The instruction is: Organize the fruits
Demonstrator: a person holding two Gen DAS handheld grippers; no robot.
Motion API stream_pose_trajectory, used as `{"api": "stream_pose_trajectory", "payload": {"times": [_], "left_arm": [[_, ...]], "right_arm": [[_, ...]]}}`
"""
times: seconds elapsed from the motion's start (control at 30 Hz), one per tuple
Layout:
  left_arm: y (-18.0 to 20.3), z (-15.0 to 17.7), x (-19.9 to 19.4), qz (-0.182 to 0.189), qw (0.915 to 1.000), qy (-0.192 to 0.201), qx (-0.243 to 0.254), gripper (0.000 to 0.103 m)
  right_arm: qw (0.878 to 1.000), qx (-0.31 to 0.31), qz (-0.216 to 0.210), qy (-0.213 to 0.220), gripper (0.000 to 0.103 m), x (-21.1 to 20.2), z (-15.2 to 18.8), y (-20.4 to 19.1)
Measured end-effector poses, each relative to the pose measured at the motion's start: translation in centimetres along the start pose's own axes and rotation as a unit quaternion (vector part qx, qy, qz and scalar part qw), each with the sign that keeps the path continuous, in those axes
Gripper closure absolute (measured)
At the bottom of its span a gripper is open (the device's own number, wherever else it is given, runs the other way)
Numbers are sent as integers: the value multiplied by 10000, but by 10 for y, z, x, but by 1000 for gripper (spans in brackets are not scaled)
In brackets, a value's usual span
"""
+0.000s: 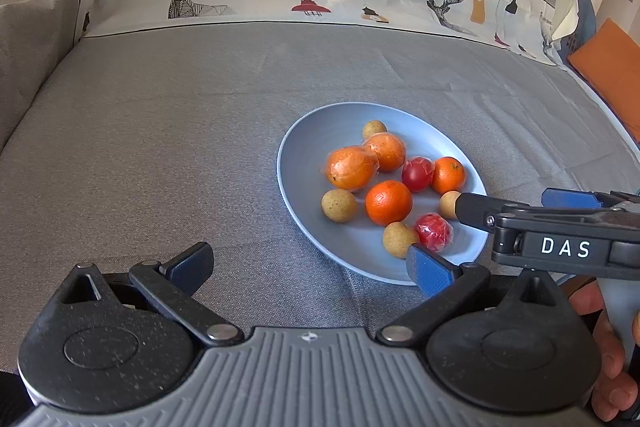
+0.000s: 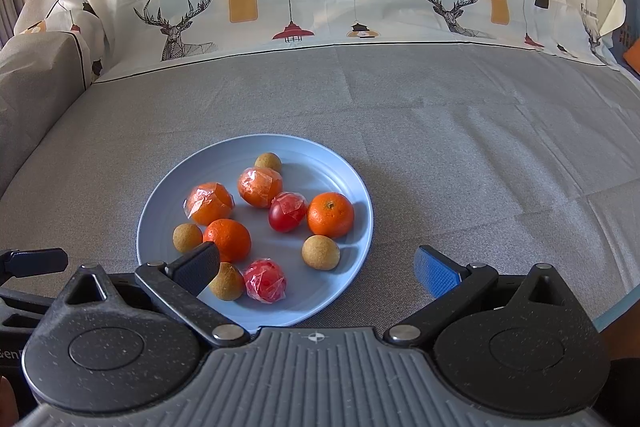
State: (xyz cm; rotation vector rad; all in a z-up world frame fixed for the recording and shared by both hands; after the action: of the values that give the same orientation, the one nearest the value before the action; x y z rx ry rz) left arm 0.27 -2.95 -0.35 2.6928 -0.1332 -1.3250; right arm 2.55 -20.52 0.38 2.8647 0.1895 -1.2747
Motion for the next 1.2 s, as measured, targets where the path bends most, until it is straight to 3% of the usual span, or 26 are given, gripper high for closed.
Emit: {"api": "stream_pose_trajectory", "payload": {"times": [1.2], "left_arm": [[-2,-2,7,186,9998,-107,-15,1]], "right_arm": [[9999,112,-39,-9,1,3,-6,0]]}}
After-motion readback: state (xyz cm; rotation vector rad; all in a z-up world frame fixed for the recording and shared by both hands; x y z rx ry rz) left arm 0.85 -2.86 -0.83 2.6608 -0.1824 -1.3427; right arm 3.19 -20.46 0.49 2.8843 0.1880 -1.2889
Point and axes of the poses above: each gripper's, at about its wrist camera, not at the fingertips, and x roughly the way its jaws point, y to its right, z to its underside, the point moved 3 cm from there along x, roughly the way its jaws point, and after that the axes turned 2 degrees about z, right-handed, at the moved point
